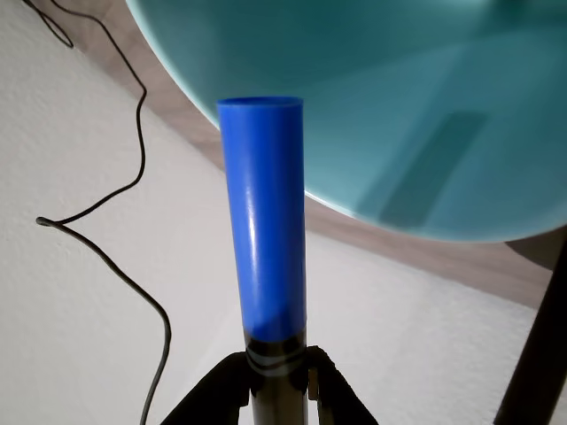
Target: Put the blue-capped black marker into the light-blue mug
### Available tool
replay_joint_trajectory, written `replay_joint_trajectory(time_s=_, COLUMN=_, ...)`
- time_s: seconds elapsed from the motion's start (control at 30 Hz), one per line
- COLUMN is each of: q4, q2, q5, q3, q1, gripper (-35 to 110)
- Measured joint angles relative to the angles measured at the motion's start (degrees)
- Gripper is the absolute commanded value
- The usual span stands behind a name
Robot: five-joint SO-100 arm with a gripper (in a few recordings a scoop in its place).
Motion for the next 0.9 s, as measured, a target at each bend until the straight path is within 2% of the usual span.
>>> replay_joint_trajectory(time_s=0.6, q4=-7.4, q2=-0.1, q5=0.4, q3=8.3, q1=-0.2, gripper=1)
replay_joint_trajectory(time_s=0.9, q4=-7.8, q2=0.0, q5=0.4, q3=9.0, q1=-0.3, gripper=28)
